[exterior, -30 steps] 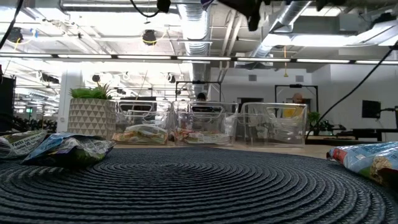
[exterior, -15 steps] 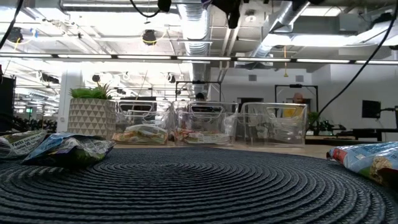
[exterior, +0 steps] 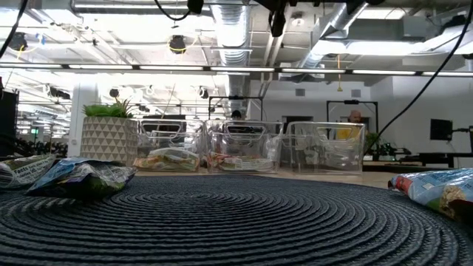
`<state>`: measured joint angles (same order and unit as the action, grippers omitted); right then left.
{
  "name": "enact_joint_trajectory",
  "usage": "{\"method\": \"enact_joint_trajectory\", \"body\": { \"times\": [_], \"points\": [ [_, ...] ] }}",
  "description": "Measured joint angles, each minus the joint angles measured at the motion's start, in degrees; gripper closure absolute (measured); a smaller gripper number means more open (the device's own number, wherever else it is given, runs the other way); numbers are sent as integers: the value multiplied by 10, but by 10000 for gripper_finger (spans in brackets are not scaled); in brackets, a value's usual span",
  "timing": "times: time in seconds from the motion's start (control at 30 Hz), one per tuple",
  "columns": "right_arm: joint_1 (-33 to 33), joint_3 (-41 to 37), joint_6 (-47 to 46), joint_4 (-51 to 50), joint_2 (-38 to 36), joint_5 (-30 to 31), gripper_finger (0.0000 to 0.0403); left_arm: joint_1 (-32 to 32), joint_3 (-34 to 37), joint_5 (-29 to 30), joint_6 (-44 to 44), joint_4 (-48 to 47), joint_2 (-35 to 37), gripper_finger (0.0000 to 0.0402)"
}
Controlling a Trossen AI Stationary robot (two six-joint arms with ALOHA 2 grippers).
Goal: Pick and place Granola Bars by type
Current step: Put the blue bar into the right transparent bin
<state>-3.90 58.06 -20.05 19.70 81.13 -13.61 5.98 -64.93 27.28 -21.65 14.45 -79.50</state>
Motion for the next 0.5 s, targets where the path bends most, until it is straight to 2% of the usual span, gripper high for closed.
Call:
{"method": "enact_joint_trajectory", "body": {
  "times": [0.23, 0.5],
  "points": [
    [0, 0, 0, -3, 0, 0, 347, 0, 0, 1, -1, -15, 0, 325],
    [0, 0, 5, -2, 0, -1, 348, -1, 0, 1, -4, -17, 0, 249]
  ]
}}
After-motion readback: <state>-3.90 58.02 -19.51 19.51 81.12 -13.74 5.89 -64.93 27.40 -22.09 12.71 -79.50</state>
